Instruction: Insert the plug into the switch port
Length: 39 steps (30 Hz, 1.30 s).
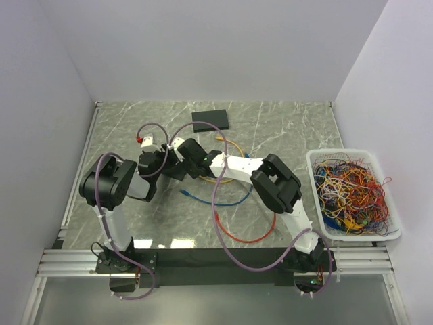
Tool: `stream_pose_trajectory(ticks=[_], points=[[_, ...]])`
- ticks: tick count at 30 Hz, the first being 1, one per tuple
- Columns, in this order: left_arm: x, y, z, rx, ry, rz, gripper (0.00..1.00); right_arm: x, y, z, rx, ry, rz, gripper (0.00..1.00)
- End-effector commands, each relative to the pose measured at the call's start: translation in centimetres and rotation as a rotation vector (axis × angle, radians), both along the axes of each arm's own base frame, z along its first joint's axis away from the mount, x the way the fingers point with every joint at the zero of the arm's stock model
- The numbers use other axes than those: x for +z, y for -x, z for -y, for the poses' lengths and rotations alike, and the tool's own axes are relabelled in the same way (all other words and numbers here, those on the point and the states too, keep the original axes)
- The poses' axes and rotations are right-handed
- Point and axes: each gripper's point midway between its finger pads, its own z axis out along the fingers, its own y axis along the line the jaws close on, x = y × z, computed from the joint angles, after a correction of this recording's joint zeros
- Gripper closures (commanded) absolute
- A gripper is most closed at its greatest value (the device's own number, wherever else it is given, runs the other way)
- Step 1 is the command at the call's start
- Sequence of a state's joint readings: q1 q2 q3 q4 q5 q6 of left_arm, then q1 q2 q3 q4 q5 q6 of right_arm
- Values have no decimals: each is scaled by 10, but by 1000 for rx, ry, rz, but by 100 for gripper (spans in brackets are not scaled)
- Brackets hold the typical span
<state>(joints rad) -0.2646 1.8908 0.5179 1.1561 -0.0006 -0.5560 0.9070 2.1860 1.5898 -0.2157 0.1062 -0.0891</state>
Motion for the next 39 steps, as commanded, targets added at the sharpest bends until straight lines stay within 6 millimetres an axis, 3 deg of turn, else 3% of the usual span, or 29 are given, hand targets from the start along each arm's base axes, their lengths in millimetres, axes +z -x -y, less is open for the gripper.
stream_pose_trajectory(ticks=[1,6,8,9,10,12,13,16,20,21,23,24,27,30,33,35,36,39], points=[[-45,131,132,-590,154,-333,35,219,-8,-148,281,-780,364,100],[-30,130,125,-550,146,-305,34,213,-11,-131,241,-743,383,100],[-30,127,118,-504,126,-316,34,224,-11,-121,222,-748,409,100],[-29,124,116,-485,116,-315,34,227,-12,-115,212,-748,415,94],[-35,125,111,-459,100,-350,34,230,-10,-108,207,-747,419,74],[-28,113,103,-388,76,-332,34,226,-7,-100,202,-730,420,57],[-27,109,98,-367,62,-332,33,233,-5,-94,196,-732,430,48],[-17,93,85,-297,33,-325,32,236,0,-82,181,-720,428,42],[-2,69,67,-233,15,-306,31,236,11,-64,158,-715,415,36],[3,62,64,-219,11,-301,31,227,13,-57,146,-697,404,36],[14,51,49,-181,7,-274,31,234,18,-46,124,-699,411,35],[18,47,45,-168,4,-269,31,223,22,-39,118,-678,398,34],[38,36,28,-126,-1,-233,30,228,26,-16,56,-669,408,34],[63,29,17,-81,-24,-186,30,216,13,10,-83,-607,409,34],[85,35,11,-54,-21,-149,30,197,4,38,-202,-590,347,35],[94,44,6,-43,-19,-146,30,195,3,50,-240,-615,314,36],[95,48,3,-33,-21,-153,30,191,-4,63,-271,-616,303,36],[95,67,-2,-24,-3,-176,30,186,-15,71,-297,-652,222,36]])
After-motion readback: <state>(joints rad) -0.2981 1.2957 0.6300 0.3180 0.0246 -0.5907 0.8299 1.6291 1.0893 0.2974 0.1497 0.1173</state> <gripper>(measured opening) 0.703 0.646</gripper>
